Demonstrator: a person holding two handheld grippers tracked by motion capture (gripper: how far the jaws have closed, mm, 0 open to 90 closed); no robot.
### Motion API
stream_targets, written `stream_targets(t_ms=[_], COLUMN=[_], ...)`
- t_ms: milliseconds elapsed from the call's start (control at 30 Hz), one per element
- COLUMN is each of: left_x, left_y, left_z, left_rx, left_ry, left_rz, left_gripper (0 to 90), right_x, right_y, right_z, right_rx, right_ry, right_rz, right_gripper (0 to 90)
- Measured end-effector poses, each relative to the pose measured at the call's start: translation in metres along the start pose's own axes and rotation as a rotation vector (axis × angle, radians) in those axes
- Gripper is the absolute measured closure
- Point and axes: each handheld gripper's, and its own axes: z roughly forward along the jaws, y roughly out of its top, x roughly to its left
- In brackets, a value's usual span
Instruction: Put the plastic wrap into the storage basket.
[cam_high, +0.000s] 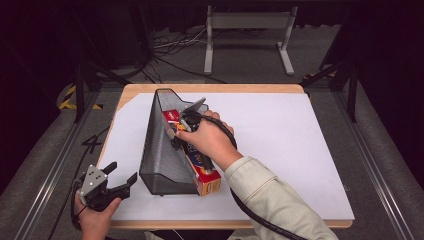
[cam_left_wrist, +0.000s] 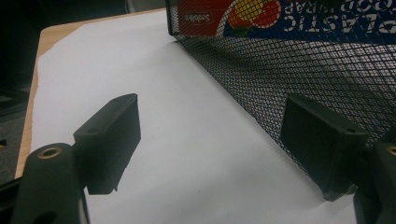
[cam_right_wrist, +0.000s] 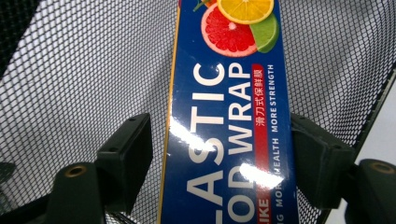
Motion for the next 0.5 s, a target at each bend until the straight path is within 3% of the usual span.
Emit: stream_targets(t_ms=[267,333,500], left_x=[0.0,0.0,-0.001], left_y=[0.001,0.001,0.0], left_z=[0.005,0.008,0.005], left_rx=[0.011,0.021,0.021], left_ry=[-0.006,-0.008,0.001], left_rz=[0.006,0.006,0.016], left_gripper=[21.1,21.1,21.1], right_x=[-0.009,-0.013,-0.017], right_y=[-0.002,-0.003,-0.003], right_z=[-0.013,-0.026,-0.05], right_rx=[-0.036,-0.1,-0.183], right_ry=[0.046,0.078,0.132], right_rz=[0.007,0.006,-0.051], right_gripper=[26.1,23.8,21.3])
